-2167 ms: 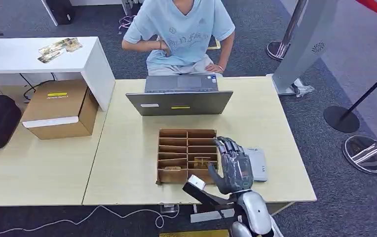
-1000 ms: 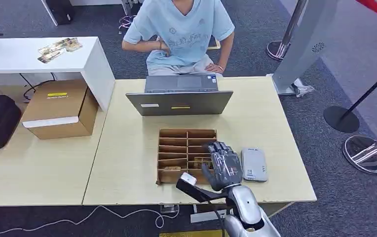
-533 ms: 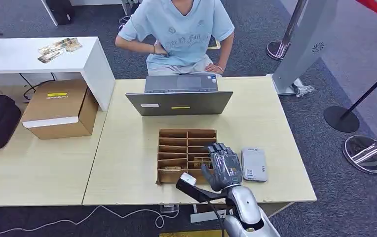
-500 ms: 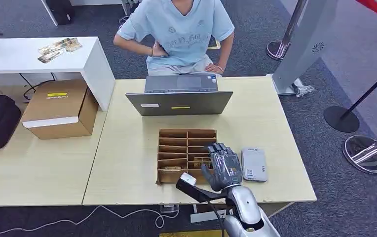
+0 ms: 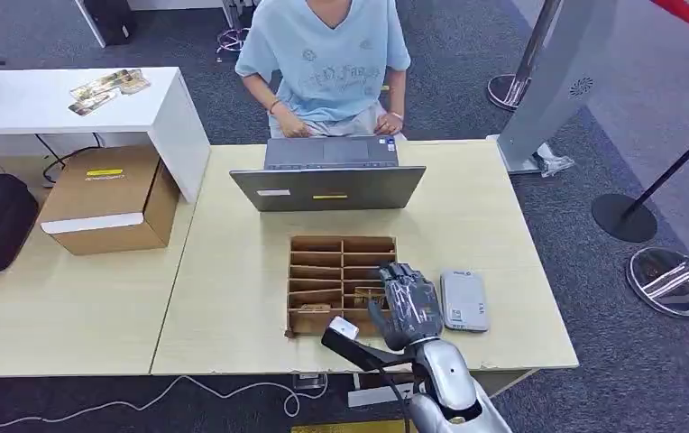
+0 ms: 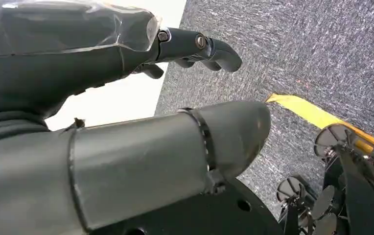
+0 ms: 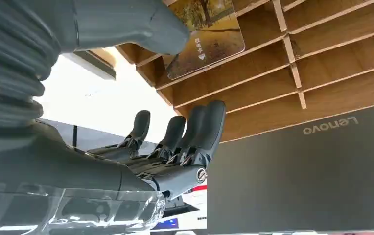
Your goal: Pass the card to the sensor for recognition and then transmit it.
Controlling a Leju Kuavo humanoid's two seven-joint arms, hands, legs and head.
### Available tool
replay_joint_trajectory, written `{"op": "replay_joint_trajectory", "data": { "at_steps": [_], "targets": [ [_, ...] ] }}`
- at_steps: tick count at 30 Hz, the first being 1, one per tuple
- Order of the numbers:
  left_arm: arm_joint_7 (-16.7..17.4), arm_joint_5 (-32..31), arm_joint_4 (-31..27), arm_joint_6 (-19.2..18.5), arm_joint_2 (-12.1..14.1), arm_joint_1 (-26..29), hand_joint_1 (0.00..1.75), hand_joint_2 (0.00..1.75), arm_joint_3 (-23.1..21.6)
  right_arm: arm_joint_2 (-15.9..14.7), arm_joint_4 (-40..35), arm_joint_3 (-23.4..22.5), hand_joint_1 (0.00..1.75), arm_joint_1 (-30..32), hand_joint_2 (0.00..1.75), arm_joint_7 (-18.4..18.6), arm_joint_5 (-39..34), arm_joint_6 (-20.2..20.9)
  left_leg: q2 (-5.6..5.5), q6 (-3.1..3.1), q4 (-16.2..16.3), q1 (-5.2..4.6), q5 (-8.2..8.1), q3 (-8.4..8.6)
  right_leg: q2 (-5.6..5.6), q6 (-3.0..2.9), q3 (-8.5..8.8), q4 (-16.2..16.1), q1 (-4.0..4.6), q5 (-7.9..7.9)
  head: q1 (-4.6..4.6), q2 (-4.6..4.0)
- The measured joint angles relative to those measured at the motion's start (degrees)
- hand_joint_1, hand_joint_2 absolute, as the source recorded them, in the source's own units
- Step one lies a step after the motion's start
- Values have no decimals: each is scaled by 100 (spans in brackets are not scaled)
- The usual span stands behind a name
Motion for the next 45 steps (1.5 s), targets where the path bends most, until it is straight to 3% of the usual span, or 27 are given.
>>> {"op": "replay_joint_trajectory", "data": {
  "at_steps": [13,16,45],
  "targets": [
    [-2,116,0,39,-9,-1,0,0,98,0,31,0,77,2,175,37,79,0,0,0,0,0,0,0,0,0,0,0,0,0,0,0],
    [-18,164,0,68,-11,-4,0,0,129,7,46,0,86,2,175,44,85,4,0,0,0,0,0,0,0,0,0,0,0,0,0,0],
    [-103,308,0,140,-55,-17,0,0,240,44,81,-9,96,9,175,120,197,96,0,0,0,0,0,0,0,0,-1,0,0,0,0,0]
  ]
}}
